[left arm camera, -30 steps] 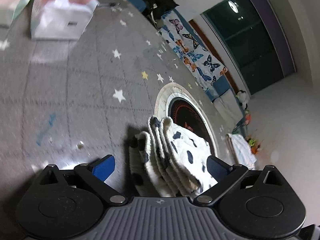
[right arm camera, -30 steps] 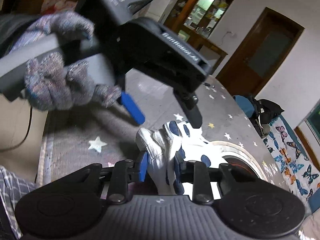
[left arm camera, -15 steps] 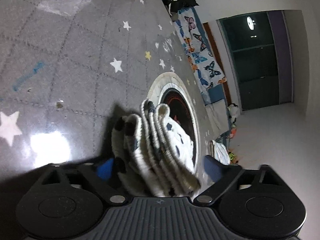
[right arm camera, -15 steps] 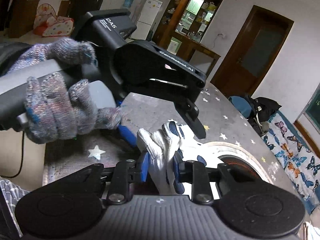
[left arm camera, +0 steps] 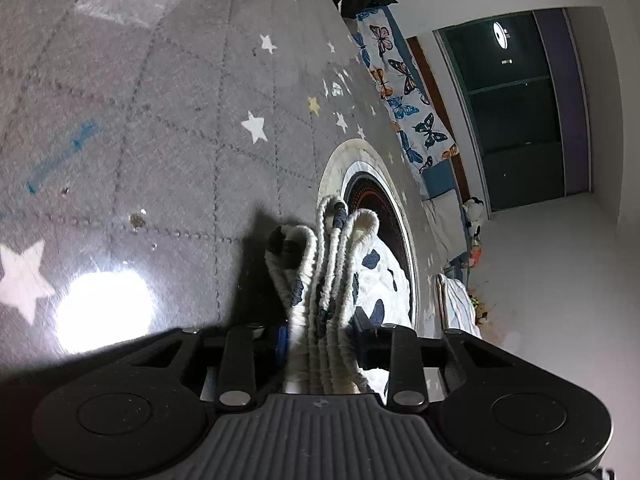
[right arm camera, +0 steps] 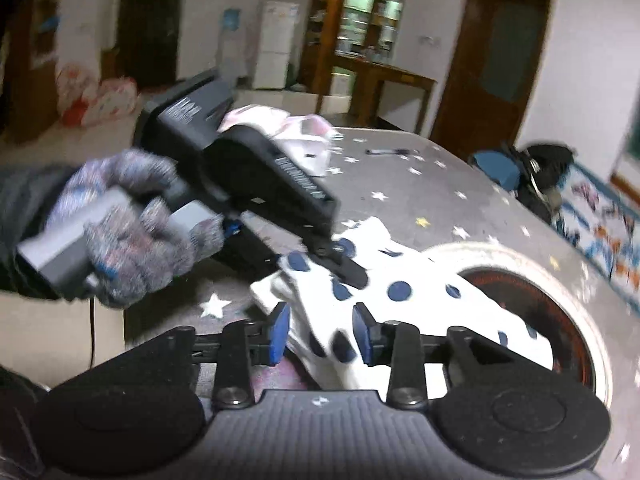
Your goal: Fold clothes
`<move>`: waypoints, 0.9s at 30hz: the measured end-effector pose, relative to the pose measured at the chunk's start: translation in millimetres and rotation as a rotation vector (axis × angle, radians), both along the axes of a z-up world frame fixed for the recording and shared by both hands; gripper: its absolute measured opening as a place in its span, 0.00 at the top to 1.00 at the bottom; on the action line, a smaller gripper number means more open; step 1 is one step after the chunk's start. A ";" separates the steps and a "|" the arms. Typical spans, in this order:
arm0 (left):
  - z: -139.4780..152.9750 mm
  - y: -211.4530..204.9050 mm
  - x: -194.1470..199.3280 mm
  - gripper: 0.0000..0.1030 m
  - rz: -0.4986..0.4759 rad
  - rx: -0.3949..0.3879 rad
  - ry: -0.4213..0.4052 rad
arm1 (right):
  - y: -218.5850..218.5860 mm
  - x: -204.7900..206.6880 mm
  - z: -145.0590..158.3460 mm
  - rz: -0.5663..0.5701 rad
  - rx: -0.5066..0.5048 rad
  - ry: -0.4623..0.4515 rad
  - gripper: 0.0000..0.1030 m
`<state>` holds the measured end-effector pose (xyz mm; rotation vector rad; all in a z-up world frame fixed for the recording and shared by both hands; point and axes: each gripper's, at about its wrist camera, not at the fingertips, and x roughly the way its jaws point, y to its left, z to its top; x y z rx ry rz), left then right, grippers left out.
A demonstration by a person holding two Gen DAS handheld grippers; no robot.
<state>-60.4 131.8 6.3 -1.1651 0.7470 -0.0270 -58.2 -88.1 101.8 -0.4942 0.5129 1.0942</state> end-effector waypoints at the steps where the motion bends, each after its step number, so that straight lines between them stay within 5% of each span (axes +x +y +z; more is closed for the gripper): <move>1: 0.4 0.1 0.6 0.68 -0.001 0.003 0.000 | -5.8 8.1 1.5 -0.031 0.012 0.012 0.61; 15: 5.8 1.8 5.3 0.68 -0.015 0.069 0.008 | -97.8 115.2 -34.7 -0.552 0.156 0.259 0.60; 27: 11.4 -1.7 15.4 0.68 -0.035 0.133 0.023 | -120.8 137.2 -57.3 -0.609 0.280 0.453 0.67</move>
